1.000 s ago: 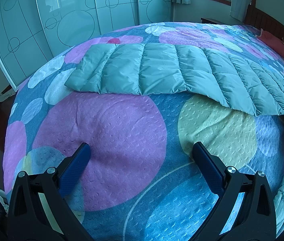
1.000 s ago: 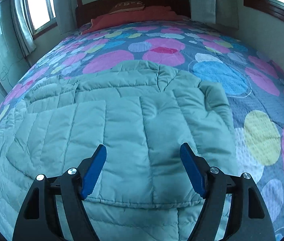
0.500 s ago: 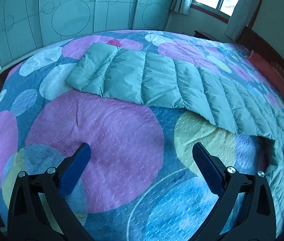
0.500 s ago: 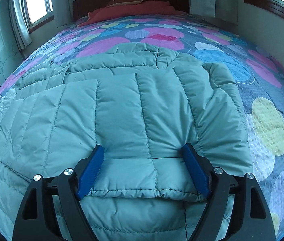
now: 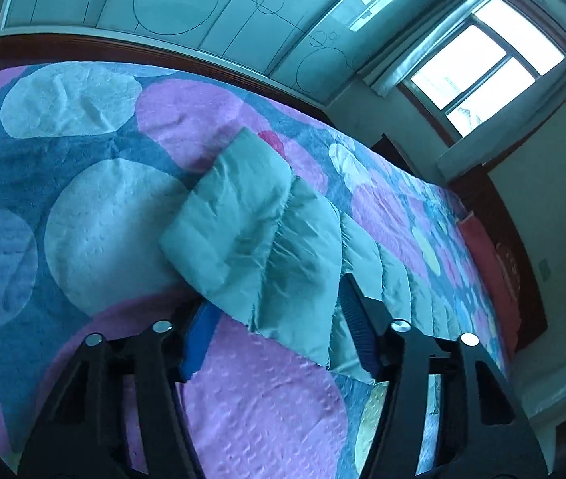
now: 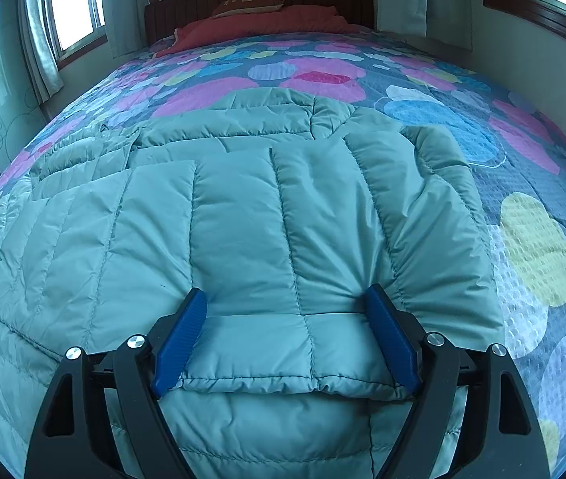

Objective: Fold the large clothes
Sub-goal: 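Grasp the other sleeve cuff with the left gripper, then carry the sleeve over the jacket body with the left gripper and release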

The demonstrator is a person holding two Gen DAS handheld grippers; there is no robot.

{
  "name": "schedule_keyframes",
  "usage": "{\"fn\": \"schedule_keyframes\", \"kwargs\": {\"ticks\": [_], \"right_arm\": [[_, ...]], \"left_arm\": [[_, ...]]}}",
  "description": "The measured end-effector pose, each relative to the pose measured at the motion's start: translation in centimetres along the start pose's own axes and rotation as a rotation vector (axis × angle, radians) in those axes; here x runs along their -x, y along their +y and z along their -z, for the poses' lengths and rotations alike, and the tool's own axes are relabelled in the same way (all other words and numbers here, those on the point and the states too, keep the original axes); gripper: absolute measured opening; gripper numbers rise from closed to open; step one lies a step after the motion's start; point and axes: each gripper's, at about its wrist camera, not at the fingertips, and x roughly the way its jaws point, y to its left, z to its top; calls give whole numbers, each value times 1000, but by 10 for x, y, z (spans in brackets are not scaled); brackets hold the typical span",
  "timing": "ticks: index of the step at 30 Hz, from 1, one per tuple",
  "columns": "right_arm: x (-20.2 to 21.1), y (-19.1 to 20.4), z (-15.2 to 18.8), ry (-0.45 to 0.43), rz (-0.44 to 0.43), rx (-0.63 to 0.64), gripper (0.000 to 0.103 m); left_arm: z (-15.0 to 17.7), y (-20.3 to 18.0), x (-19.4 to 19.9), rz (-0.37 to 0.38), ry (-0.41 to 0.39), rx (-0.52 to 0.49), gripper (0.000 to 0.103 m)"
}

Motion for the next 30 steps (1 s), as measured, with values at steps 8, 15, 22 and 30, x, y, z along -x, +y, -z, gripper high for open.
{"fn": "schedule_keyframes", "kwargs": {"ticks": [8, 15, 22, 30], "right_arm": [[1, -1, 0, -6, -2, -5, 80], [1, -2, 0, -7, -6, -6, 80], [3, -3, -1, -13, -16, -20, 80], [3, -4, -1, -19, -27, -32, 80]], "left_arm": [[-16, -11, -10, -45, -21, -67, 3], [10, -103, 2, 34, -51, -328, 3], [89, -200, 2, 181, 16, -582, 3], [178, -279, 4, 273, 105, -826, 3]]}}
